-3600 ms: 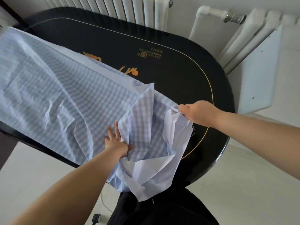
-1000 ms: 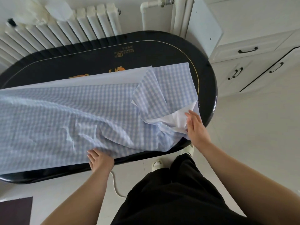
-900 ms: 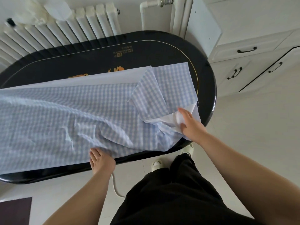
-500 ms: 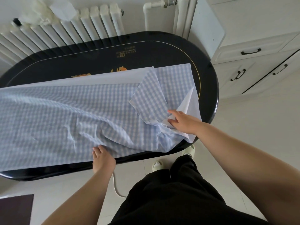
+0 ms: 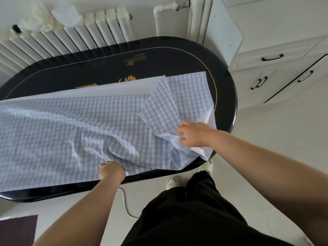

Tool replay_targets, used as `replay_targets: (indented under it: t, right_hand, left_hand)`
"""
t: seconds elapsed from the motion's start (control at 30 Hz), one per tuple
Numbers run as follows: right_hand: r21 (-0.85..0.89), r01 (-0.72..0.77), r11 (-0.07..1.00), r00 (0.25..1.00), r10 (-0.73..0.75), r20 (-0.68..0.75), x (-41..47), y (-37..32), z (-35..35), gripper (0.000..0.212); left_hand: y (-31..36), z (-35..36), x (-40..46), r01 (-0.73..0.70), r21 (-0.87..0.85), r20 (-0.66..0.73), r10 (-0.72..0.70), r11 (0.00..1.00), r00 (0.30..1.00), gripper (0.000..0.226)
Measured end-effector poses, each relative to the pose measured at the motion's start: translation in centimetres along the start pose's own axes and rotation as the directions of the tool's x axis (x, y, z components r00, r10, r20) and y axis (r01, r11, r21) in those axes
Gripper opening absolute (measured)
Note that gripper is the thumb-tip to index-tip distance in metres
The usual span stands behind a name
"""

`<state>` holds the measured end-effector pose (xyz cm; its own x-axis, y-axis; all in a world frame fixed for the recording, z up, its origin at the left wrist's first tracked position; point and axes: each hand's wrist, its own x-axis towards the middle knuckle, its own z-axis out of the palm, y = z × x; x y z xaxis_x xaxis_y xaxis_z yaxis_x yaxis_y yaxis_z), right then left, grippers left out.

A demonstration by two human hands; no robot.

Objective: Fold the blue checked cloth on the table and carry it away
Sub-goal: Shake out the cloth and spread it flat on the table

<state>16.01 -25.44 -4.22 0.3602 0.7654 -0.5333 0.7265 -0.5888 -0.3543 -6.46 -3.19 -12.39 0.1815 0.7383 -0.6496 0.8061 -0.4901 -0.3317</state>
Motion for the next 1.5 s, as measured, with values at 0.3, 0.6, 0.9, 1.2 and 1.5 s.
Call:
replay_targets:
  t: [0.3, 0.6, 0.9, 1.2, 1.5]
  right_hand:
    - [0.809, -0.256, 0.529, 0.681, 0.693, -0.237, -7.2, 7.9, 7.6, 0.031]
    - [0.987, -0.133, 0.091, 0.427, 0.904, -0.026, -7.2, 6.2, 12.2, 0.027]
    - [0.997, -0.071, 0.027, 0.445, 0.896, 0.007, -7.4, -1.1, 15.3, 0.005]
    - [0.965, -0.143, -0.218, 0.356, 0.899, 0.256, -5.1, -1.5, 15.1, 0.026]
    - [0.950, -0.118, 0.290, 0.400, 0.889, -0.222, -7.6, 0.2, 11.7, 0.019]
  left_hand:
    - [0.7, -0.9, 0.2, -0.033, 0.219, 0.094, 0.012, 0.975, 0.995, 0.060]
    - [0.3, -1.2, 2.1, 0.080, 0.136, 0.270, -0.115, 0.988, 0.956, 0.074]
    - [-0.3, 1.3, 6.7, -0.028, 0.281, 0.227, -0.038, 0.959, 0.973, 0.059]
    - [0.0, 0.6, 4.6, -0.117, 0.289, 0.215, 0.055, 0.950, 0.975, 0.053]
    - [0.4, 1.6, 5.3, -0.176, 0.389, 0.206, 0.100, 0.904, 0.973, 0.063]
